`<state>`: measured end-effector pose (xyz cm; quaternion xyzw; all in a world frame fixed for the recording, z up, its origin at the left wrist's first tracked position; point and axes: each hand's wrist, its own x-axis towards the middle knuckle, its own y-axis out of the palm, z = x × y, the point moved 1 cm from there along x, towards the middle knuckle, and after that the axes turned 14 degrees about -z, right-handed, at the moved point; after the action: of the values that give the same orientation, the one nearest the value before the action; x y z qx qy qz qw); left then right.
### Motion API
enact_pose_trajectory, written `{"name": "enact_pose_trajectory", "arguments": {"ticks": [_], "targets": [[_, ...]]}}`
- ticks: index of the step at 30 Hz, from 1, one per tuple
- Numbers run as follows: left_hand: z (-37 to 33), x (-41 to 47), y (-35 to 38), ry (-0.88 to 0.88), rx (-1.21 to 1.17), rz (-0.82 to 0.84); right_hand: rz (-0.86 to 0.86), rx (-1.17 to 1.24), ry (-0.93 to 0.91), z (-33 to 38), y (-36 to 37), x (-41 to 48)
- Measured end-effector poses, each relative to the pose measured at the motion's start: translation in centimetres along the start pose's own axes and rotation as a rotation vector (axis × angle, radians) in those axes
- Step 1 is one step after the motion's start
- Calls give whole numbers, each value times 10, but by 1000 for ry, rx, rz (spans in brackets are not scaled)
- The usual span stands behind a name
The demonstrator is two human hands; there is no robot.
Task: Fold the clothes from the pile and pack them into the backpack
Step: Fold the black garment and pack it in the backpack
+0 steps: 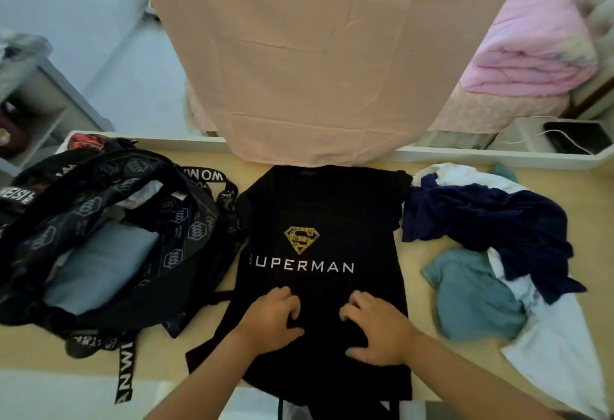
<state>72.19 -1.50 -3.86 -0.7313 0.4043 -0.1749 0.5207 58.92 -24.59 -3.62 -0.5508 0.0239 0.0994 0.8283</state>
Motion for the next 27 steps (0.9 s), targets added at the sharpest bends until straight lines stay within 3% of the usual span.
{"name": "enact_pose_trajectory", "arguments": {"ticks": [3, 8, 13, 16, 19, 22, 24, 27], "targets": [[6, -38, 10, 15, 95, 46, 124, -79, -32, 13, 15, -26], [5, -71, 16, 76, 226, 102, 41, -36, 83, 20, 21, -44], [0, -92, 19, 54, 110, -6, -6, 127, 304, 26, 10, -53], [-10, -94, 11, -115, -136, -30, -20, 244, 433, 23, -6, -53], [-17, -80, -12, -265, -273, 124, 7, 333, 457, 19, -30, -46], [-22, -55, -43, -296, -317, 330, 5, 388, 523, 9, -54, -33], [-25, -30, -64, -297, -330, 378, -21, 454, 593, 1, -70, -21], [-23, 16, -90, -295, -258, 142, -116, 571, 670, -14, -92, 5]]}}
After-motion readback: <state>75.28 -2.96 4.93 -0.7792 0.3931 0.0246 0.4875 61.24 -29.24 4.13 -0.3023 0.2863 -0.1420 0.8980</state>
